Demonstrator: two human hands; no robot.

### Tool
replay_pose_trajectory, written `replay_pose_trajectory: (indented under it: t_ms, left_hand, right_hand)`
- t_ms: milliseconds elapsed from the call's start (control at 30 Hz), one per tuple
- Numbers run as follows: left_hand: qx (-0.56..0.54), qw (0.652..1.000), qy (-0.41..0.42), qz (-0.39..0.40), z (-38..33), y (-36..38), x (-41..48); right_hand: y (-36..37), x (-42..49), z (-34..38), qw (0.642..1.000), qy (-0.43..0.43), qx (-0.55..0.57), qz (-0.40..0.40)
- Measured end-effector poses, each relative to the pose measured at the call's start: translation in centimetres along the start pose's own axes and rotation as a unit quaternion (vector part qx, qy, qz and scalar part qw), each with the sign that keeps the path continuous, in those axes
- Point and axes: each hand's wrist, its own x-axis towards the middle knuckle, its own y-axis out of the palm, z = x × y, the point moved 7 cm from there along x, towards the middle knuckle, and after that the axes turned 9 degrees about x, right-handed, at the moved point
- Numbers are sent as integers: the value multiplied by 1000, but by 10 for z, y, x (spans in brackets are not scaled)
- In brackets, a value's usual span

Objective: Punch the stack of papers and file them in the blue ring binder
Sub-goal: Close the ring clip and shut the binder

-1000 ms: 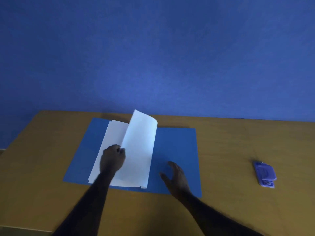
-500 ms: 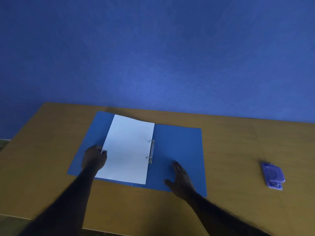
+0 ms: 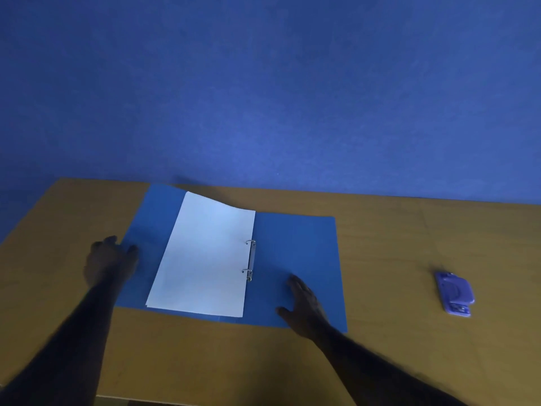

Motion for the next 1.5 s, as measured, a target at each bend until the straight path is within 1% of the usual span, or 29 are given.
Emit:
replay_pose_trajectory:
  t_ms: [67, 167, 200, 267, 300, 400, 500, 567, 667, 733, 767, 833, 900, 967, 1033, 1067, 1100, 1133, 1200, 1233, 1300, 1367, 1433, 1500]
  left_hand:
    - [-68, 996, 63, -12, -9, -25, 1]
    - [-135, 980, 148, -1, -34, -60, -5]
    - [-180, 970, 160, 19, -45, -69, -12]
    - [-284, 939, 172, 90, -71, -82, -34]
    - [-320, 922, 177, 125, -84, -84, -45]
    - [-351, 890, 213, 198, -124, -85, -79]
    - [-364, 864, 246, 245, -168, -74, -112]
    - [-354, 862, 262, 250, -198, -61, -133]
    - [-301, 878, 306, 214, -239, -46, -161]
    - [-231, 891, 350, 173, -264, -39, -179]
    - [-199, 895, 367, 157, -275, -33, -187]
    - [-149, 902, 380, 138, -293, -18, -203]
    - [-104, 911, 379, 126, -309, 1, -220]
    - [-54, 915, 382, 120, -323, 21, -241]
    - [-3, 913, 392, 108, -332, 39, -257]
    - [11, 913, 394, 106, -333, 49, -262]
    - [14, 911, 396, 112, -334, 61, -266]
    - [11, 908, 399, 124, -332, 73, -269]
    - [24, 891, 427, 150, -324, 97, -270]
    - [37, 881, 445, 155, -319, 108, -270]
    - [56, 866, 471, 158, -306, 124, -266]
    - [72, 857, 486, 154, -288, 134, -258]
    - [87, 856, 492, 128, -269, 137, -247]
    - [96, 866, 481, 97, -250, 137, -235]
  right_hand:
    - [-2, -1, 0, 1000, 1, 4, 2]
    - [-4, 0, -2, 1000, 6, 9, 3]
    - [-5, 1, -3, 1000, 11, 11, 4]
    - [-9, 1, -2, 999, 16, 33, 0]
    - [-11, 2, -3, 998, 26, 62, -7]
    - [-21, 7, -2, 981, 56, 183, -32]
    - [-31, 8, 13, 940, 45, 335, -38]
    - [-37, 5, 25, 904, 43, 425, -26]
    - [-42, 6, 30, 843, 78, 532, 5]
    - [-43, 8, 26, 822, 104, 560, 16]
    - [-44, 9, 24, 819, 118, 562, 14]
    - [-45, 7, 20, 805, 139, 576, 7]
    - [-52, 5, 14, 788, 123, 604, -10]
    - [-60, 1, 2, 758, 102, 644, -21]
    - [-63, -3, -14, 711, 104, 696, -16]
    - [-64, -4, -23, 693, 105, 713, -9]
    - [-66, -4, -35, 677, 114, 727, -13]
    - [-68, -5, -45, 671, 120, 732, -10]
    - [-72, -9, -60, 680, 141, 720, -13]
    - [-74, -10, -66, 695, 147, 703, -20]
    - [-79, -11, -74, 748, 141, 647, -37]
    - [-85, -10, -80, 799, 152, 574, -91]
    - [-88, -11, -85, 831, 173, 512, -134]
    - [-91, -10, -87, 858, 177, 456, -156]
